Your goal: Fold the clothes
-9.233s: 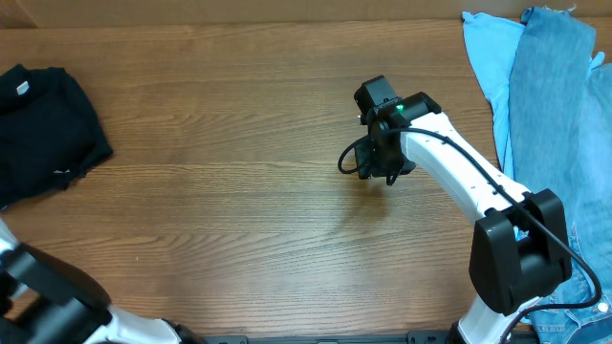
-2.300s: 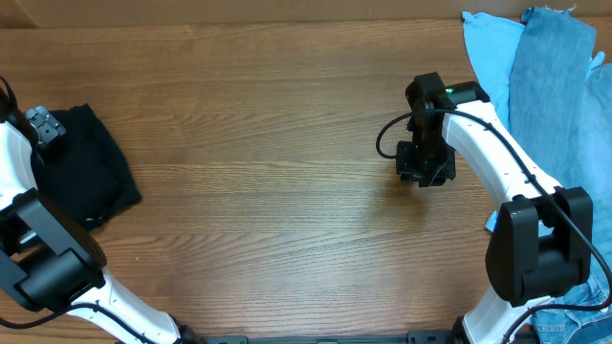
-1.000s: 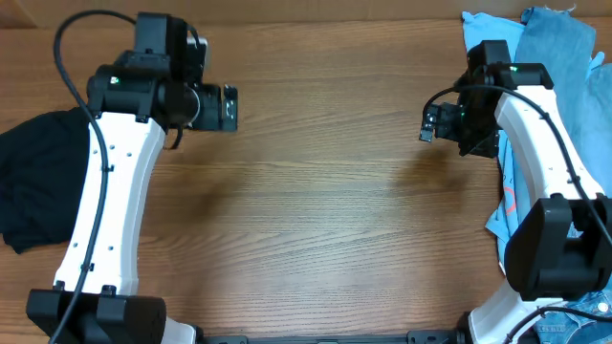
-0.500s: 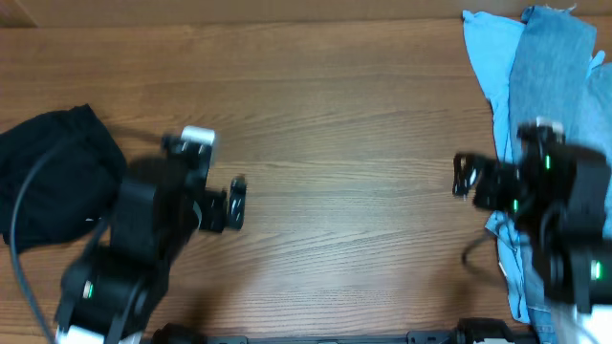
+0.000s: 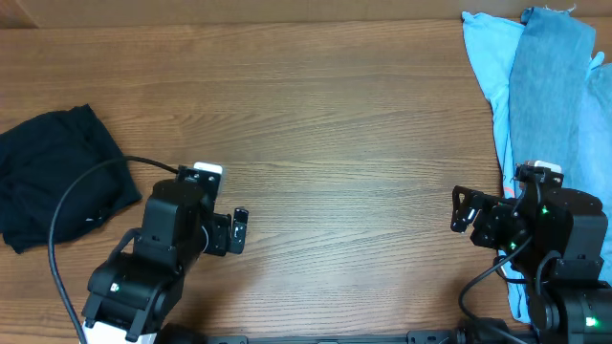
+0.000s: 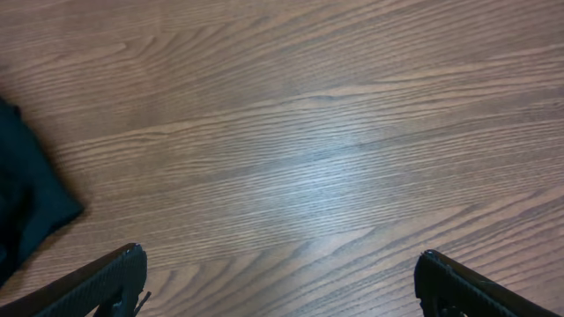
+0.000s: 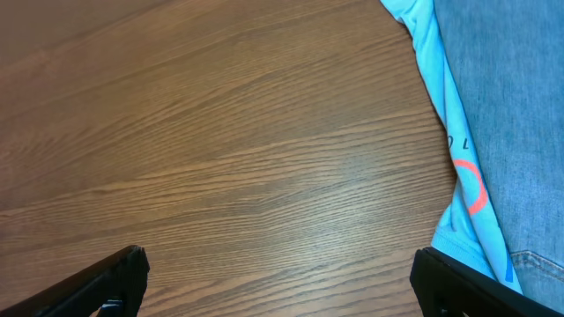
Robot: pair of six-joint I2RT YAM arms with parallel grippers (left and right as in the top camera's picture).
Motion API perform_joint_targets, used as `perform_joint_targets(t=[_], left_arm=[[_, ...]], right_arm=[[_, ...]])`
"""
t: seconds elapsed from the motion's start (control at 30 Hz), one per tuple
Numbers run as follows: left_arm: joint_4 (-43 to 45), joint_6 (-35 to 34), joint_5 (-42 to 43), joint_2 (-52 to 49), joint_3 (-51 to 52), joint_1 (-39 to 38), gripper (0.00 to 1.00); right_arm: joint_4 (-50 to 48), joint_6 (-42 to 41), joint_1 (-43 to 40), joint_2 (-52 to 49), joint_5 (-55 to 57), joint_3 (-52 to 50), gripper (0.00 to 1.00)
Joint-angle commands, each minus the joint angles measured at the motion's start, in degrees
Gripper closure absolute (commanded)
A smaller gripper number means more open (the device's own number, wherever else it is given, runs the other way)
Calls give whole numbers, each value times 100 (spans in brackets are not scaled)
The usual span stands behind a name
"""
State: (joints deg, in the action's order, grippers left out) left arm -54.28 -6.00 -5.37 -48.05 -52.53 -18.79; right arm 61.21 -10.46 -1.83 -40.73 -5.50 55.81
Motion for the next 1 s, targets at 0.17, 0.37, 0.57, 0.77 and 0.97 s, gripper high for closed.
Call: perform_joint_targets(t=[0.17, 0.37, 0.57, 0.77, 0.97], left_arm=[[11, -85, 48, -579, 42, -22, 0], [11, -85, 48, -1121, 42, -20, 0], [13, -85, 48, -1628, 42, -22, 0], [13, -85, 48, -1991, 42, -22, 0], [15, -85, 48, -2321, 42, -20, 0]], right_arm=[[129, 0, 26, 527, 70, -15, 0], [-127, 0, 26, 2050, 33, -907, 0], [-2520, -2, 74, 3858, -1080, -3703, 0], [-4664, 4, 199, 4057, -498, -4900, 0], [-4747, 415, 199, 4057, 284, -5167, 0]])
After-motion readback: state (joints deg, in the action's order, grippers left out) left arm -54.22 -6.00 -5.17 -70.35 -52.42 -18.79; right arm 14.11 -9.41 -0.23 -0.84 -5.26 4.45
